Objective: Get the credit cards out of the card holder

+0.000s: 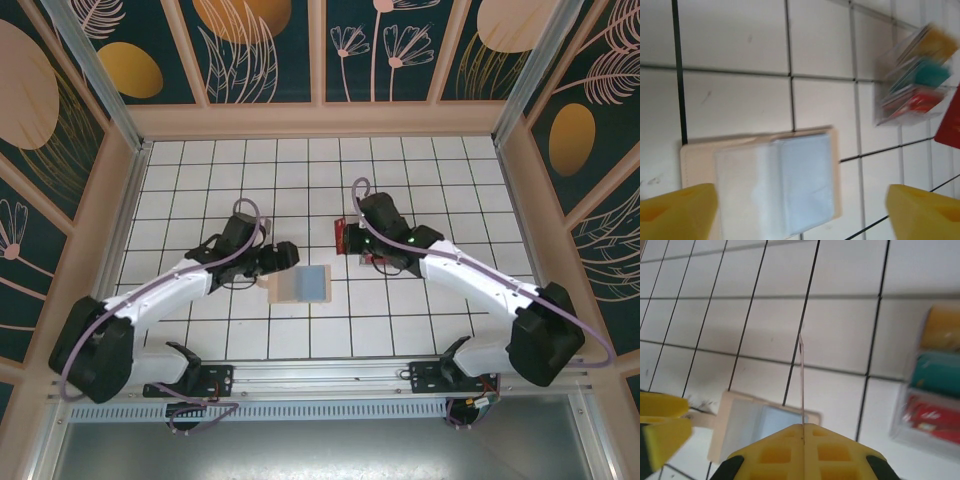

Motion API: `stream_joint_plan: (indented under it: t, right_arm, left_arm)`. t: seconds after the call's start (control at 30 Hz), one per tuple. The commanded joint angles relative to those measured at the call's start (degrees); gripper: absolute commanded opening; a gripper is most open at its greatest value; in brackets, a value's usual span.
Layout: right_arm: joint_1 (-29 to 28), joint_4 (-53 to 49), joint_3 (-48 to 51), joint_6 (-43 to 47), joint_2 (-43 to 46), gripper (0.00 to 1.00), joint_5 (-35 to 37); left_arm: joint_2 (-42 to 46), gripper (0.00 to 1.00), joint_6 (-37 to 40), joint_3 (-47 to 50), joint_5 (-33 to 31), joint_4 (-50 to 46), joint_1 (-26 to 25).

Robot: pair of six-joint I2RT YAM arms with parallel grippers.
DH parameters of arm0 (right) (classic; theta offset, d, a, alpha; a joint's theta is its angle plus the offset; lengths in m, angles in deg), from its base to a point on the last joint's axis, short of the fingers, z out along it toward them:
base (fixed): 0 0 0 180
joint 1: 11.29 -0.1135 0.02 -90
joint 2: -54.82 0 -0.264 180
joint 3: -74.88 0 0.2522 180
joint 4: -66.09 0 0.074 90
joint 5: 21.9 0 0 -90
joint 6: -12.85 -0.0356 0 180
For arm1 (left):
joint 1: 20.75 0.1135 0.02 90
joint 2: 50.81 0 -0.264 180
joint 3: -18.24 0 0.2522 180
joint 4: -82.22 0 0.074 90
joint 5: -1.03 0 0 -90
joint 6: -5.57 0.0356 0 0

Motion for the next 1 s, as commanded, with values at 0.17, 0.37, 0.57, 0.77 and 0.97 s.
stream_joint_plan:
  t: [0.17, 0.37, 0.57, 0.77, 0.97]
  right_arm:
    - [0.4, -9.4, -5.3, 35.9, 0.1, 0.00, 16.5]
    - [0.4, -14.1, -3.8, 51.4, -1.1, 0.00, 18.6]
    - [-0.1, -17.0, 0.0, 57.3, -0.8, 0.00, 17.0]
    - [-0.5, -15.7, 5.0, 60.5, -0.4, 0.00, 18.2]
    - [-0.5, -11.7, 6.5, 63.8, -1.9, 0.00, 20.3]
  left_arm:
    - [6.3, 0.99, 1.3, -1.5, -4.0, -0.7, 0.0]
    - [8.4, 0.98, 2.0, -0.3, -5.7, -0.9, 0.0]
    - [9.0, 0.98, 2.0, 0.5, -6.3, -1.2, 0.0]
    - [9.0, 0.98, 2.1, 0.7, -6.6, -1.4, 0.0]
    - [8.5, 0.99, 2.1, 0.5, -6.7, -1.5, 0.1]
